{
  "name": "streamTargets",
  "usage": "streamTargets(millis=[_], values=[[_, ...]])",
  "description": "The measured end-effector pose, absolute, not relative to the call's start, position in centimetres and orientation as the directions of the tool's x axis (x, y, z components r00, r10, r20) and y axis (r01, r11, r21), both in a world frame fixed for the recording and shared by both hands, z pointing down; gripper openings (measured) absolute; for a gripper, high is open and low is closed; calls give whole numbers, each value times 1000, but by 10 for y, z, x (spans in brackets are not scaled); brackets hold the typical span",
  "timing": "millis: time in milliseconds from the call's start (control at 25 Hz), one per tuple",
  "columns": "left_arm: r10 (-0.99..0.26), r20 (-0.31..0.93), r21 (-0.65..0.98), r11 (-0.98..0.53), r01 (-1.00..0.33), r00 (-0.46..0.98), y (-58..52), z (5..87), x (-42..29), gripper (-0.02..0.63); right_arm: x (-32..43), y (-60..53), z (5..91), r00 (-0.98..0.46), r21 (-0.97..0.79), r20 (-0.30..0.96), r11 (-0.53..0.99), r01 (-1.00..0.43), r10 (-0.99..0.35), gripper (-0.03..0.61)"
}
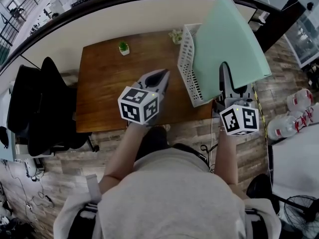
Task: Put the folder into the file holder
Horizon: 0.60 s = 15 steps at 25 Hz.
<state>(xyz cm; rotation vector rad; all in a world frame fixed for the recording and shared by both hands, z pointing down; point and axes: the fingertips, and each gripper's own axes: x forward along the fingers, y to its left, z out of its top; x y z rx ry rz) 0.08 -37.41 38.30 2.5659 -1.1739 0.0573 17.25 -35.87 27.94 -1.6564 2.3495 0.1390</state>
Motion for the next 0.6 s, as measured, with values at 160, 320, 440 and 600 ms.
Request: streamTargets(millis=[160,320,440,600], values=[[-734,161,295,-602,-742,660,-379,386,-4,14,163,-367,288,-340,-37,-248,359,-933,-907,166],[-734,160,312,-597,-739,661,-381,391,-7,14,158,-373,297,-346,-29,-238,363,-931,-908,166],[-732,171,322,-591,-740,659,-381,397,-10,14,155,-377,299,-367,1,-245,378,-926,-898,167],[-730,182,332,-585,-740,658,-383,402,-13,14,152,-381,305,-376,22,-230,381,-924,-898,167]])
